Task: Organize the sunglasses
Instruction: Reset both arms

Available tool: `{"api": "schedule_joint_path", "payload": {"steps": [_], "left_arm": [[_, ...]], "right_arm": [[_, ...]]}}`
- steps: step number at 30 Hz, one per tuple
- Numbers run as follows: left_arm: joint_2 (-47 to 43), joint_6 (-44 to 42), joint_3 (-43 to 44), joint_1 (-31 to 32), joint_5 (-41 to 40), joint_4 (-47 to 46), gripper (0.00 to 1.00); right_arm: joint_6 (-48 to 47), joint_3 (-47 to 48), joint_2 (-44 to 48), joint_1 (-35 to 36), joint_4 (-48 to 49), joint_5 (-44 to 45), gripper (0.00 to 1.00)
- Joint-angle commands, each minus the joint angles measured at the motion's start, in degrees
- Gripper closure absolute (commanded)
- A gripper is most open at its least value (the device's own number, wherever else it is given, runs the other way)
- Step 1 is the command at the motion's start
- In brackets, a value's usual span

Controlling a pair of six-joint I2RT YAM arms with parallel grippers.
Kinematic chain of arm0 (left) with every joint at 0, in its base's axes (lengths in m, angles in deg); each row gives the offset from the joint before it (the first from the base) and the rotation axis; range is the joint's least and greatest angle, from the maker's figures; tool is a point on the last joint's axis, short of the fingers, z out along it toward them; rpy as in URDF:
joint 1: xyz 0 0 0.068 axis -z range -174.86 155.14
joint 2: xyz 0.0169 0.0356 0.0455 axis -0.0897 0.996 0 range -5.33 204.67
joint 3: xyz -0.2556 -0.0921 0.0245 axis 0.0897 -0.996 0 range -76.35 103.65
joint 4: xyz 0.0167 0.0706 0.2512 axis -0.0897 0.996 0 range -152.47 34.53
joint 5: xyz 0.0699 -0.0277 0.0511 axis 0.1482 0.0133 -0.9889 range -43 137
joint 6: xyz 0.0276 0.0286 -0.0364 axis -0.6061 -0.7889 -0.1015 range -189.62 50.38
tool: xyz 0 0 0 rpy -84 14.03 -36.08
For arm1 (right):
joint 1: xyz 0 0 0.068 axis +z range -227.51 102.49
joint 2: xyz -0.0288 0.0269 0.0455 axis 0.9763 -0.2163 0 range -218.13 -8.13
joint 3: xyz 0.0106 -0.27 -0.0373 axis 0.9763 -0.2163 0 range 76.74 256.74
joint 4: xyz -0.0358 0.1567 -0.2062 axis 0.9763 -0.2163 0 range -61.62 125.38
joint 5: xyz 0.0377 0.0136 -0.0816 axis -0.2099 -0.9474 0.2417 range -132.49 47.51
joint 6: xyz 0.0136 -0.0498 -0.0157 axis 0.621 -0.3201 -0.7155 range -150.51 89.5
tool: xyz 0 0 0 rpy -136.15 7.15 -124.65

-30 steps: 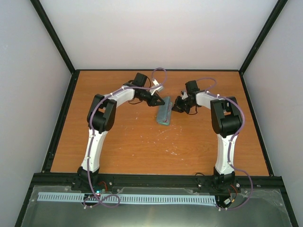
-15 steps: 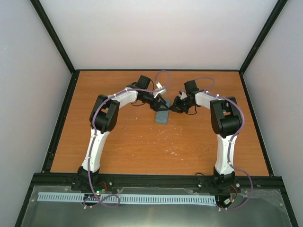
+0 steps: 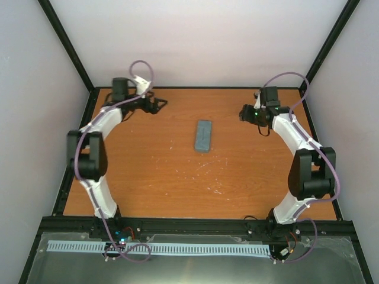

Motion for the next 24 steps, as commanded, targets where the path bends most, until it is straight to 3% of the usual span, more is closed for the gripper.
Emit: {"api": "schedule_joint_path", "payload": {"steps": [1, 5, 6, 7, 11, 17, 24], "left_arm": [[-15.6, 9.5, -17.1, -4.7, -14.6, -19.9, 0.01], [-31.6, 8.8, -41.6, -8.5, -27.1, -46.7, 0.0], [-33.7, 7.3, -44.7, -8.8, -29.2, -48.1, 0.01], [-35.0, 6.8, -46.6, -9.4, -30.4, -47.4, 0.0], [-38.0, 7.6, -52.6, -11.8, -36.0, -47.8, 0.01], [-38.2, 9.1, -60.1, -12.1, -40.3, -51.2, 0.01], [-36.2, 10.0, -58.7, -12.1, -41.0, -49.0, 0.01]], "right_arm": [[-5.8, -7.0, 4.0, -2.2, 7.4, 12.2, 0.28], [-7.1, -14.9, 9.2, -3.5, 21.5, 20.0, 0.21], [-8.1, -17.8, 10.5, -3.7, 26.6, 20.4, 0.2], [-9.2, -21.2, 11.9, -3.7, 32.3, 20.6, 0.04], [-10.0, -30.6, 15.1, -3.8, 46.1, 24.7, 0.0], [-8.2, -32.8, 13.0, -3.8, 46.0, 29.2, 0.0], [-4.9, -25.4, 8.8, -4.3, 35.5, 26.7, 0.0]]}}
